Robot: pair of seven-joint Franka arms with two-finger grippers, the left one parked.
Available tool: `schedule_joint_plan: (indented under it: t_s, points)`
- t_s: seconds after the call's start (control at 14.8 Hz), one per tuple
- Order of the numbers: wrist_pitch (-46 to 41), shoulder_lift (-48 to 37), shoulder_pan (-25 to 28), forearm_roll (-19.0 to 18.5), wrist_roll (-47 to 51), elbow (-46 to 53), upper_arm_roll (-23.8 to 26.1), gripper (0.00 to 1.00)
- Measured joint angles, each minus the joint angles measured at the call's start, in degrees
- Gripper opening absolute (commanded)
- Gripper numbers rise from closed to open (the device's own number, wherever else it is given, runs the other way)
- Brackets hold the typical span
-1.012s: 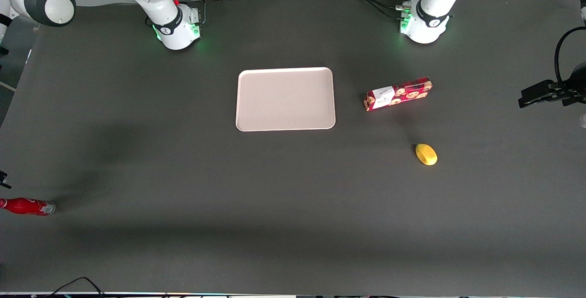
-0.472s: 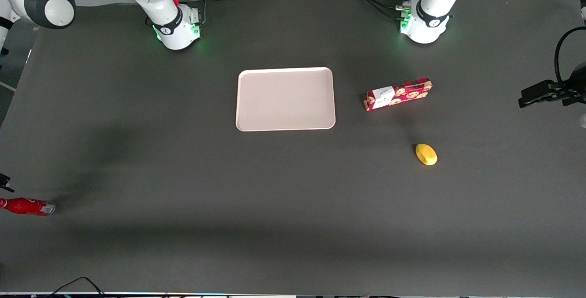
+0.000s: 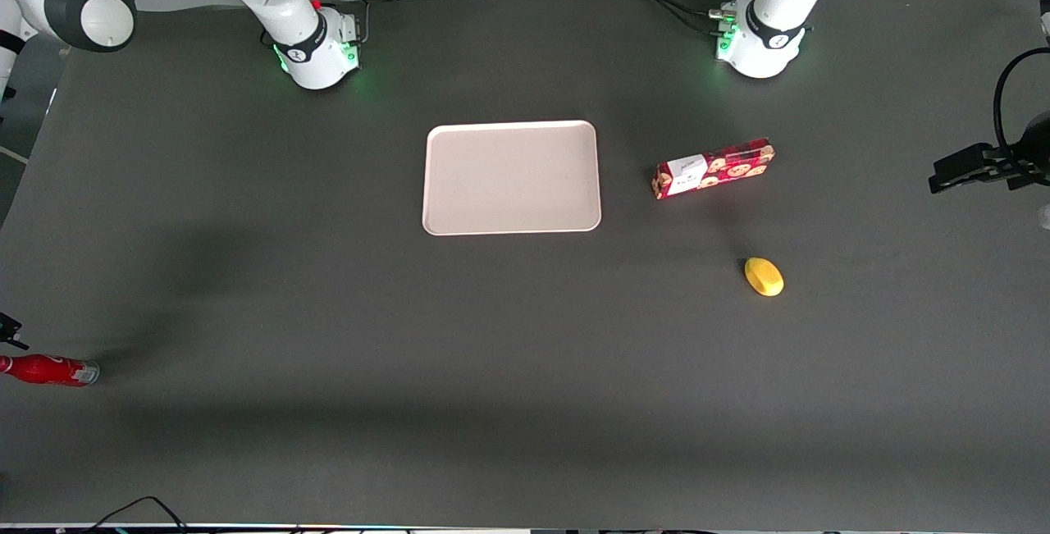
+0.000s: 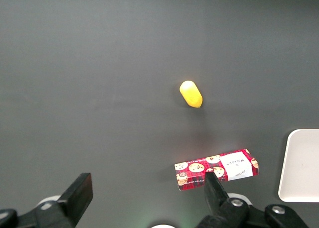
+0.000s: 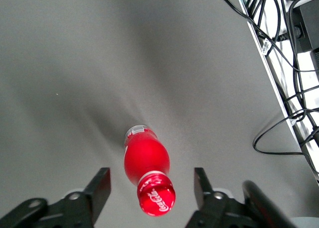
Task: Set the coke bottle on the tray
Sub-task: 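Close the right gripper around the bottle's neck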
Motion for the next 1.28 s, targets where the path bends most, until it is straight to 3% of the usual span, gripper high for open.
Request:
schedule_joint_plan:
  t_s: [0.47,0.74,0.88,1.28]
  points:
    - [0.0,0.0,0.0,0.0,0.0,0.0,0.0,0.47]
    - [0.0,0.0,-0.3,0.0,0.0,0.0,0.0,0.11]
    - [-0.1,0.0,-0.4,0.0,0.0,0.1,0.0,0.00]
    - [-0.1,0.0,-0.4,0.0,-0.1,0.2,0.0,0.00]
